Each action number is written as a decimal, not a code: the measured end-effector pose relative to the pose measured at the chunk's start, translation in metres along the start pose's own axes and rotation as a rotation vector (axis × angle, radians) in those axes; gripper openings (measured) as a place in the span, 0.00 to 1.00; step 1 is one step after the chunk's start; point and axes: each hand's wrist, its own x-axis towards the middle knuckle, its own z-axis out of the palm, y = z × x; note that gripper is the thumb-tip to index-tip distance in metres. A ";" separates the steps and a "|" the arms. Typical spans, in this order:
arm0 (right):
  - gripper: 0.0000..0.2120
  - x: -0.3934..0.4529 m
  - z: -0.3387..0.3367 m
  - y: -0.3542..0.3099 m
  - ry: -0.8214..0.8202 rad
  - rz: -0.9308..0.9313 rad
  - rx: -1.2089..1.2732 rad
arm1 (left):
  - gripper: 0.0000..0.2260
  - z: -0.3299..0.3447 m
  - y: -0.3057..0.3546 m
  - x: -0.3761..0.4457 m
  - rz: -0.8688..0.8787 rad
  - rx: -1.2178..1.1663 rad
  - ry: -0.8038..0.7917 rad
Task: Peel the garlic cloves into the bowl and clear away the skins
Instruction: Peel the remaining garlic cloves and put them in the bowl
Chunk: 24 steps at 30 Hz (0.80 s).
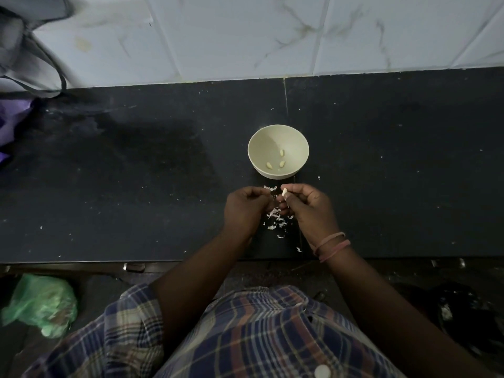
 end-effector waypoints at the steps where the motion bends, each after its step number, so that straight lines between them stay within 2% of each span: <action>1: 0.08 0.000 0.000 0.001 0.002 0.001 -0.005 | 0.03 0.000 -0.001 0.001 0.000 0.037 0.023; 7: 0.08 -0.004 -0.006 0.001 0.011 -0.034 -0.089 | 0.05 0.001 0.003 -0.002 0.021 0.036 0.017; 9: 0.08 -0.003 -0.006 0.001 0.028 -0.066 -0.137 | 0.03 0.002 0.005 -0.004 0.025 0.019 0.022; 16: 0.08 -0.001 -0.004 0.003 0.070 -0.247 -0.367 | 0.04 0.006 0.009 -0.003 -0.069 -0.146 -0.114; 20: 0.10 -0.002 -0.003 0.005 0.044 -0.295 -0.422 | 0.09 0.007 0.010 -0.002 -0.105 -0.202 -0.125; 24: 0.11 -0.002 -0.005 0.007 0.037 -0.375 -0.497 | 0.08 0.009 0.009 -0.002 -0.119 -0.197 -0.115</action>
